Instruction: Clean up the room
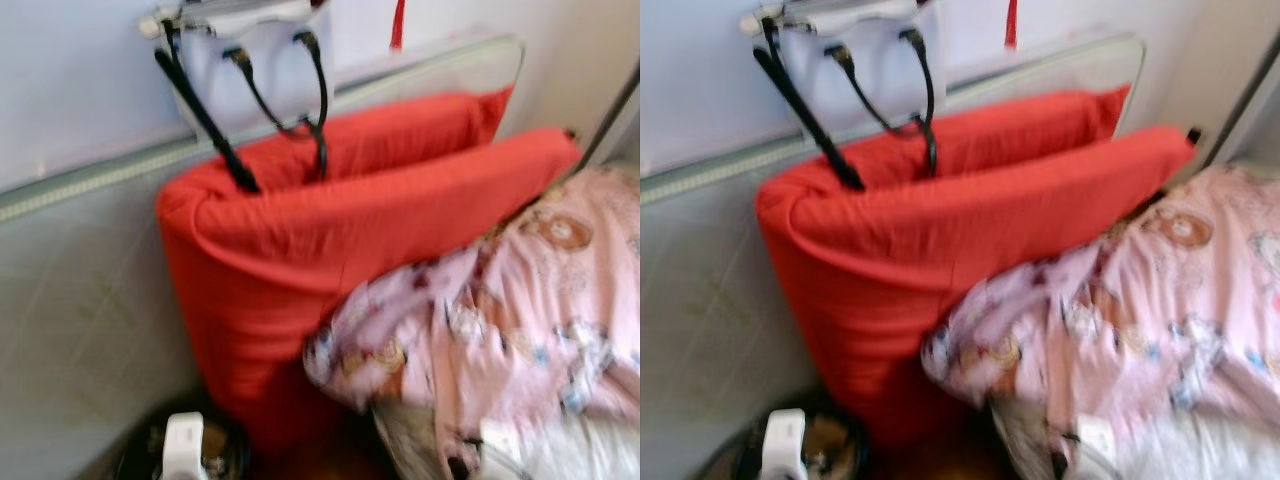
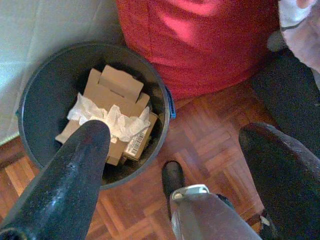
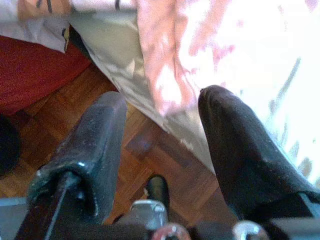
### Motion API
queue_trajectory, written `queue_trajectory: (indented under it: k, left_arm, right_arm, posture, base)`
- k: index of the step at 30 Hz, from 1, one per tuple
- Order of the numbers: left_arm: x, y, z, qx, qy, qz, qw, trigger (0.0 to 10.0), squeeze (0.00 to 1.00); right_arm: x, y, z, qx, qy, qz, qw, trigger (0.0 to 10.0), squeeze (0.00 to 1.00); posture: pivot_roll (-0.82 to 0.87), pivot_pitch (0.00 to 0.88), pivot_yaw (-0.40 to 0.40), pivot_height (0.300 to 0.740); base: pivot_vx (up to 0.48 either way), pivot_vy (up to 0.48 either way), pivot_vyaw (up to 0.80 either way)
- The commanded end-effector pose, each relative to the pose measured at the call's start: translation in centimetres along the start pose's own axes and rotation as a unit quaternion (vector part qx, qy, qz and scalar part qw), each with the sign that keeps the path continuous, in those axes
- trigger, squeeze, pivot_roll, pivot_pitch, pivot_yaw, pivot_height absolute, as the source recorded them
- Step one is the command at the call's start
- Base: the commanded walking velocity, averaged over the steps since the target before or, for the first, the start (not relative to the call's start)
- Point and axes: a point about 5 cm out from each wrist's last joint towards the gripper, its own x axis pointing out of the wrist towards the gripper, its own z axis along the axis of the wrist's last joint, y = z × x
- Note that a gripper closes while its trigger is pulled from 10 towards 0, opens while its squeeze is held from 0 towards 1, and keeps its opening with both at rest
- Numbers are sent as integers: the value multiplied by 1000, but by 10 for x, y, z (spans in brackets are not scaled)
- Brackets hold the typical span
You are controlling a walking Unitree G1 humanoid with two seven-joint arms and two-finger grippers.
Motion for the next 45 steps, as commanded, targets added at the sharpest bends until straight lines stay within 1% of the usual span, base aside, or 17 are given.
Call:
queue_trajectory:
  k: [1, 7, 15, 17, 20, 21, 22, 24, 25, 26, 27, 29, 31, 36, 40, 41, 45]
  left_arm:
    - [-2, 7, -4, -7, 6, 11, 1000, 10000, 0]
    - [-2, 7, -4, -5, 9, 8, 1000, 10000, 0]
    - [-1, 5, -1, -12, -7, 3, 1000, 10000, 0]
    - [-1, 4, 1, -19, -17, 6, 1000, 10000, 0]
    - [-2, 3, 4, -60, -44, 13, 997, 10000, 0]
    - [-2, 3, 4, -60, -44, 13, 997, 10000, 0]
    - [-2, 2, 6, -72, -62, 8, 995, 10000, 0]
    - [5, -3, 56, -59, -153, -5, 987, 10000, 0]
    - [6, -5, 72, -56, -182, -9, 982, 10000, 0]
    - [6, -6, 81, -56, -201, -11, 978, 10000, 0]
    - [6, -6, 81, -56, -201, -11, 978, 10000, 0]
    - [4, -6, 83, -56, -214, -13, 975, 10000, 0]
    - [3, -5, 81, -51, -215, -19, 975, 10000, 0]
    - [1, -3, 83, -39, -232, -34, 971, 10000, 0]
    - [-1, -10, 88, -18, -247, -62, 967, 10000, 0]
    - [-2, -12, 89, -12, -252, -66, 965, 10000, 0]
    - [-3, -12, 90, -24, -263, -53, 963, 10000, 0]
  right_arm:
    - [1, 7, 2, 7, -4, 6, 1000, 10000, 0]
    - [1, 7, 3, 8, -7, 4, 1000, 10000, 0]
    - [2, 5, 6, 9, -17, -1, 1000, 10000, 0]
    - [1, 5, 9, 3, -29, -1, 1000, 10000, 0]
    - [1, 6, 16, 10, -67, 15, 998, 10000, 0]
    - [1, 6, 16, 10, -67, 15, 998, 10000, 0]
    - [0, 6, 20, 4, -82, 29, 996, 10000, 0]
    - [0, 6, 22, -4, -87, 32, 996, 10000, 0]
    - [0, 6, 22, -7, -90, 33, 995, 10000, 0]
    - [0, 5, 23, -10, -94, 33, 995, 10000, 0]
    - [0, 5, 23, -10, -94, 33, 995, 10000, 0]
    - [1, 21, 58, -20, -181, 47, 982, 10000, 0]
    - [0, 28, 77, -27, -229, 48, 972, 10000, 0]
    - [-3, 23, 80, -27, -252, 47, 966, 10000, 0]
    - [-5, 21, 89, -36, -277, 48, 959, 10000, 0]
    - [-6, 20, 92, -33, -281, 46, 958, 10000, 0]
    - [-6, 17, 92, -5, -285, 27, 958, 10000, 0]
  posture:
    - [-101, 0, -1, 740]
    - [-101, 0, 0, 740]
    - [-95, 0, -7, 740]
    - [-97, 0, -9, 740]
    - [-104, 0, -12, 740]
    - [-104, 0, -12, 740]
    - [-106, 0, -19, 740]
    - [-107, 0, -20, 740]
    - [-107, 0, -23, 740]
    - [-107, 0, -26, 740]
    - [-107, 0, -26, 740]
    - [-113, 0, -31, 740]
    - [-115, 0, -30, 740]
    - [-101, 0, -35, 740]
    - [-97, 0, -40, 740]
    - [-96, 0, -42, 740]
    - [-95, 0, -36, 740]
  base:
    - [315, 0, 0]
    - [150, 0, 0]
    - [0, 0, 0]
    - [0, 0, 0]
    - [0, 0, 0]
    - [0, 0, 0]
    - [0, 0, 0]
    - [0, 0, 0]
    - [0, 0, 0]
    - [0, 0, 0]
    - [0, 0, 0]
    - [0, 0, 0]
    - [0, 0, 0]
    - [0, 0, 0]
    - [0, 0, 0]
    - [0, 0, 0]
    - [0, 0, 0]
